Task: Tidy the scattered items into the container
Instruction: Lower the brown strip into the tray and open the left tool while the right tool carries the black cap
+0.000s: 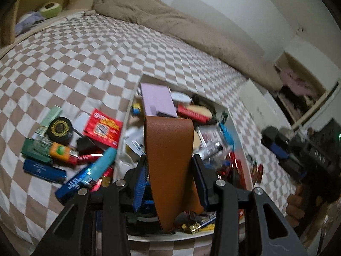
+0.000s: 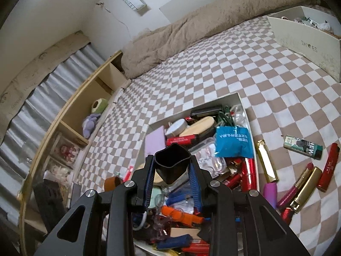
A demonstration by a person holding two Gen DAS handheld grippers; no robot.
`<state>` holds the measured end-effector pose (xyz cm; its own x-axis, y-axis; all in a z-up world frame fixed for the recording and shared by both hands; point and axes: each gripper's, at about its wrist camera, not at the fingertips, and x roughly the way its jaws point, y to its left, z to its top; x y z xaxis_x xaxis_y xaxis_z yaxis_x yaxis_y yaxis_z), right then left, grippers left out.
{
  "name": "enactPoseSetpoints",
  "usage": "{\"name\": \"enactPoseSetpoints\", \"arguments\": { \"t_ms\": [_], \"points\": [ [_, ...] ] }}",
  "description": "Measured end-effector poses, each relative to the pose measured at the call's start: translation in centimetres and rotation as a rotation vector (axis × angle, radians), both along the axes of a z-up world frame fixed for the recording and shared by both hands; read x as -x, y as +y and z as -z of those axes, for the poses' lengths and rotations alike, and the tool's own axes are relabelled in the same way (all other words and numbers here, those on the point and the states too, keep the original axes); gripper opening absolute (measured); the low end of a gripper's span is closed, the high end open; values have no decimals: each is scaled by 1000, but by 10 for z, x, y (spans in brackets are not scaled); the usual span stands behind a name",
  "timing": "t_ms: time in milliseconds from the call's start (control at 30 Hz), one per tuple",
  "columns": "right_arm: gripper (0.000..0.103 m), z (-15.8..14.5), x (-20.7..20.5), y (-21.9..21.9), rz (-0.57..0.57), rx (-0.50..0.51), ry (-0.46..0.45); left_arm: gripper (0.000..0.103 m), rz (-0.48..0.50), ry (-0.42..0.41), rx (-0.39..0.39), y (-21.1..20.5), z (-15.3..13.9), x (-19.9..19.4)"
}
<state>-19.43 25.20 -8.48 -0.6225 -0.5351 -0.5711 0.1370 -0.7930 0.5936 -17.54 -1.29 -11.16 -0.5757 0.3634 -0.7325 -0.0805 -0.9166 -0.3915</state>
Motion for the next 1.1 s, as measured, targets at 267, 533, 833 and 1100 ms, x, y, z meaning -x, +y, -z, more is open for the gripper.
{"name": "enactPoseSetpoints", "arguments": {
  "t_ms": [267,533,833,1100],
  "points": [
    [32,1,9,-2,-8,-99,-43,41,21,-49,15,6,19,3],
    [32,-10,39,-15,-34,-205,-58,75,8,-29,46,0,24,-2],
    [32,-11,86,-37,-33,-351,-84,83,35,27,82,0,21,-8],
    [32,9,136,-22,42,-551,-136,85,22,47,60,-13,19,-7]
  ]
}}
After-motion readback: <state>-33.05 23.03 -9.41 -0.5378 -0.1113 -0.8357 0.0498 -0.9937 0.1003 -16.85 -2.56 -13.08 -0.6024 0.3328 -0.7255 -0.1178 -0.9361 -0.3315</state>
